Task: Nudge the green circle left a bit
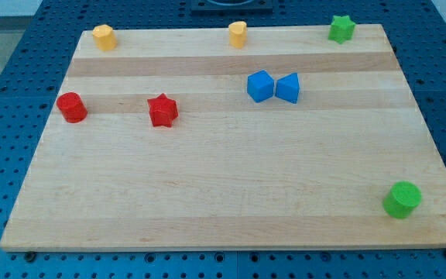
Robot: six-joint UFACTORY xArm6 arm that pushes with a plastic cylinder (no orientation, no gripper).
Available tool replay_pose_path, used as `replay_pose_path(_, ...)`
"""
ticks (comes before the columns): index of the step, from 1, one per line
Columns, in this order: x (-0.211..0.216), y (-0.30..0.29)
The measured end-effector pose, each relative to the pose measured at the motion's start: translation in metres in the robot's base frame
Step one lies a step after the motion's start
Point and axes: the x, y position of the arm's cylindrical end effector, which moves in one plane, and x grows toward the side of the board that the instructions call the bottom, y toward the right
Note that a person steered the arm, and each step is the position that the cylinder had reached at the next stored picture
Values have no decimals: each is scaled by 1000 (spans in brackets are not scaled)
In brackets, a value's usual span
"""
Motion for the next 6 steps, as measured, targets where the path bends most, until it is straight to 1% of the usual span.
replay_pose_path(1,2,2)
replay_pose_path(2,62,1)
replay_pose_path(3,106,1)
replay_pose_path(4,126,-31)
replay_pose_path(5,94,-55)
replay_pose_path(6,74,-102)
